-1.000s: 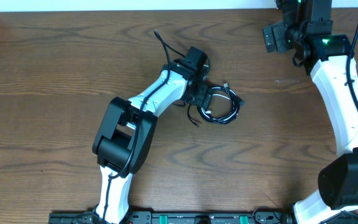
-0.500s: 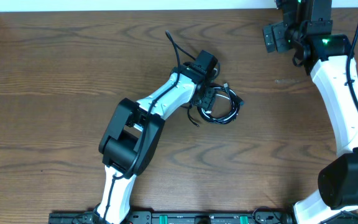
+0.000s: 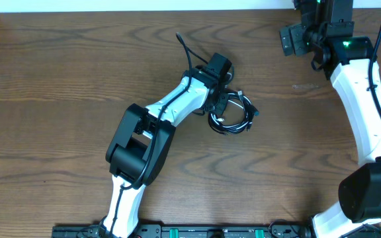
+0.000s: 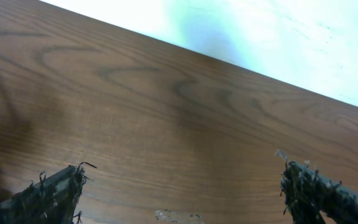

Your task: Untangle cables

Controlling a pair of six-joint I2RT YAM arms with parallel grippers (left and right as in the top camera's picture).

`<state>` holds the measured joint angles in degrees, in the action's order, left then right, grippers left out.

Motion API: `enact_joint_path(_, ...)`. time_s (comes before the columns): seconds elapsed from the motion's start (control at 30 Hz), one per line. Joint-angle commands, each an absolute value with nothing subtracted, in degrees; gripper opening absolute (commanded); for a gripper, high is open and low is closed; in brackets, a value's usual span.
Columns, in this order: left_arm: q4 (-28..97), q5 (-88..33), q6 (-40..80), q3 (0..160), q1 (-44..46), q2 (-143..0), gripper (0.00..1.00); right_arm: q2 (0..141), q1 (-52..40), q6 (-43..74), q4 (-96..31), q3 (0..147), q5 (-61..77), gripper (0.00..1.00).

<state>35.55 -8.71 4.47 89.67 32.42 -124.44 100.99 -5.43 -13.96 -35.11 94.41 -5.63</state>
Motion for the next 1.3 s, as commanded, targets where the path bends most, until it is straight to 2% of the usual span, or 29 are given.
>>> enact_joint_path(0.0, 38.04, -9.30, 3.31, 90.85, 32.32, -125.91, 0.08, 99.53, -5.30, -14.41, -35.24, 94.24, -5.67, 0.99)
enact_joint_path(0.37, 39.86, -9.32, 2.39, 93.91, 28.40, -113.99, 0.07, 99.53, -5.28, -13.67, -35.31, 94.24, -5.48, 0.99)
enact_joint_path(0.73, 40.07, -9.63, 2.39, 93.91, 22.68, -102.85, 0.08, 99.53, -5.30, -7.66, -34.65, 94.24, -5.15, 0.99)
enact_joint_path(0.93, 40.05, -13.72, 2.20, 93.91, 22.68, -100.73, 0.08, 99.53, -5.30, -12.53, -35.57, 94.24, 10.28, 0.99)
enact_joint_path(1.27, 40.36, -16.05, 2.17, 95.94, 22.72, -97.43, 0.07, 99.55, -5.34, -11.14, -35.48, 94.21, 16.53, 0.99)
